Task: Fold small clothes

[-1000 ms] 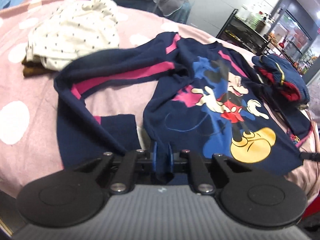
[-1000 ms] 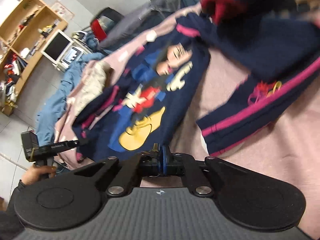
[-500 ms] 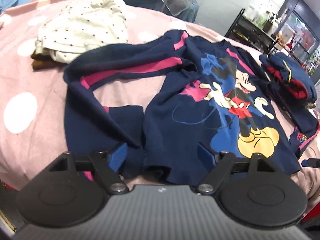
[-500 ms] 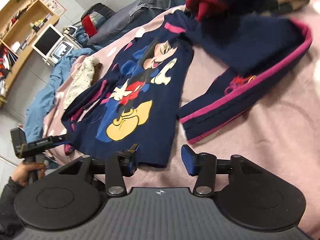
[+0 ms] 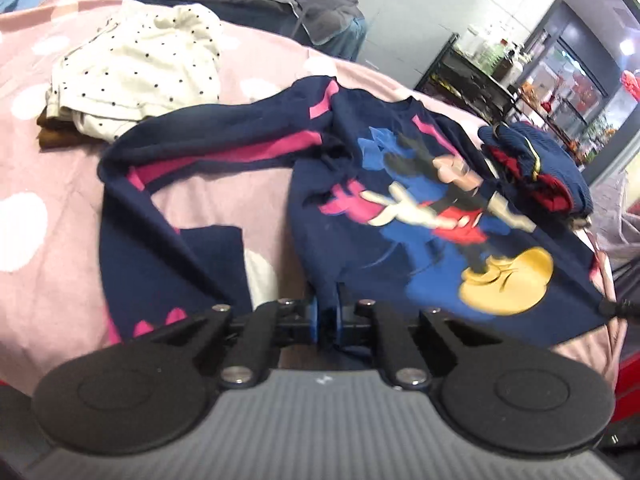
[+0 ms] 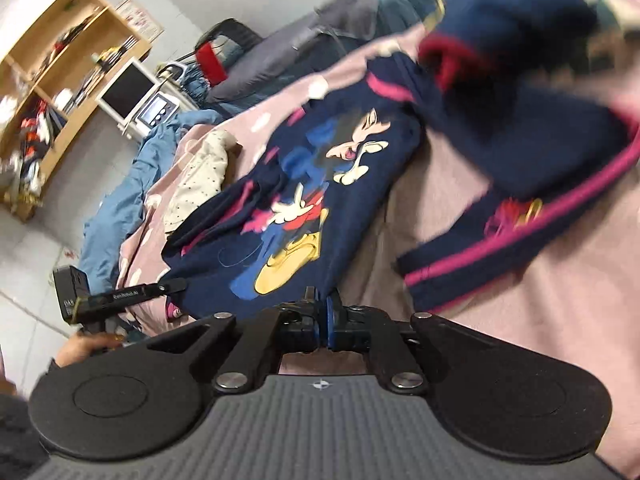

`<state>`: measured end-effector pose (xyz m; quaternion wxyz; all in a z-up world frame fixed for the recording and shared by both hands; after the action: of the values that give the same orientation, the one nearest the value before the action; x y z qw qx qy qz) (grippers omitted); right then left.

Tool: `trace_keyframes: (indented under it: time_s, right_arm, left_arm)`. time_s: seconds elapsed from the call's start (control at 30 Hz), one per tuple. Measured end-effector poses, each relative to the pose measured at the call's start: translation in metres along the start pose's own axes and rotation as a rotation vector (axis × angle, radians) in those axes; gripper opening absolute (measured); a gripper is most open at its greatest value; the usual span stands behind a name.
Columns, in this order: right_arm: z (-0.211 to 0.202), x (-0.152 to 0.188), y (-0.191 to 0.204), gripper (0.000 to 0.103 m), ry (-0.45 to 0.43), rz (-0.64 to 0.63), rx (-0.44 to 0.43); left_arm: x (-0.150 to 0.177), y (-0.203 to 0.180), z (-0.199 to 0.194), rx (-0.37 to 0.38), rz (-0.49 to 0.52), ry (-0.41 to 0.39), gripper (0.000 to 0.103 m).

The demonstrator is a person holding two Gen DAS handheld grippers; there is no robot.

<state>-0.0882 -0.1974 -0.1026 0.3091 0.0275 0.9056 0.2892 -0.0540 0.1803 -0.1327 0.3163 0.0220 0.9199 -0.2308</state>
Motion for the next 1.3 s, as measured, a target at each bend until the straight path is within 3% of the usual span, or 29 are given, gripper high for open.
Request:
trace_keyframes:
  time_s: [0.17, 0.27, 0.33, 0.37, 0.4, 0.47, 0.57, 0.7, 0.87, 1.03, 1.1, 1.13, 1.17, 1.23, 1.3]
  right_arm:
    - [0.031, 0.032, -0.026, 0.008, 0.145, 0.045, 0.057]
    - [0.047, 0.049, -0.040, 0.024, 0.176, 0.064, 0.119]
    - [0.044, 0.047, -0.039, 0.032, 0.165, 0.068, 0.101]
    - [0.040, 0.044, -0.037, 0.039, 0.157, 0.056, 0.099]
    - [0.033, 0.038, -0.037, 0.048, 0.136, 0.031, 0.112]
    - [0.019, 0.027, -0.040, 0.059, 0.092, 0.002, 0.154]
    - [0.001, 0.014, -0.051, 0.059, 0.008, 0.023, 0.197]
    - [-0.007, 0.011, -0.065, 0.060, -0.074, 0.051, 0.300]
    - [0.010, 0.012, -0.073, 0.060, -0.109, 0.203, 0.233]
    - [0.033, 0.012, -0.078, 0.064, -0.149, 0.360, 0.248]
    - [0.038, 0.014, -0.081, 0.084, -0.130, 0.406, 0.259]
    - [0.041, 0.016, -0.083, 0.086, -0.123, 0.425, 0.271]
    - [0.041, 0.017, -0.085, 0.085, -0.131, 0.439, 0.264]
    - [0.042, 0.015, -0.085, 0.074, -0.150, 0.418, 0.256]
    - [0.042, 0.016, -0.086, 0.035, -0.140, 0.362, 0.273]
  left_arm:
    - [0.039, 0.027, 0.029, -0.052, -0.059, 0.116, 0.007]
    - [0.044, 0.035, 0.031, -0.041, -0.126, 0.082, 0.010]
    - [0.041, 0.035, 0.029, -0.037, -0.122, 0.105, 0.016]
    - [0.037, 0.034, 0.026, -0.050, -0.104, 0.116, 0.029]
    - [0.032, 0.032, 0.022, -0.071, -0.073, 0.118, 0.056]
    - [0.018, 0.029, 0.010, -0.153, -0.010, 0.090, 0.072]
    - [0.002, 0.020, -0.009, -0.195, 0.057, 0.045, 0.074]
    - [-0.012, -0.001, -0.012, -0.195, 0.114, -0.008, 0.089]
    - [-0.011, -0.037, 0.021, -0.152, 0.175, 0.028, 0.094]
    - [-0.002, -0.069, 0.049, -0.072, 0.205, 0.061, 0.095]
    - [0.001, -0.081, 0.055, -0.049, 0.225, 0.069, 0.095]
    - [0.002, -0.085, 0.057, -0.041, 0.231, 0.073, 0.095]
    - [0.003, -0.087, 0.059, -0.036, 0.234, 0.079, 0.096]
    - [0.006, -0.089, 0.062, -0.037, 0.236, 0.092, 0.096]
    - [0.008, -0.089, 0.064, -0.038, 0.232, 0.105, 0.096]
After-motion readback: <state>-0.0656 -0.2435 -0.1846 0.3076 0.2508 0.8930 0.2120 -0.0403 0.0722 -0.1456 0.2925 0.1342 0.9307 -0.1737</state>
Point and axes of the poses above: each gripper's, at about its wrist camera, not at the fingertips, and z roughly the way its jaws point, y to its left, x to its underside, the point moved 7 cm from there along z, roughly the way its jaws point, and after that the axes turned 2 degrees about -y, right-handed, at the moved point
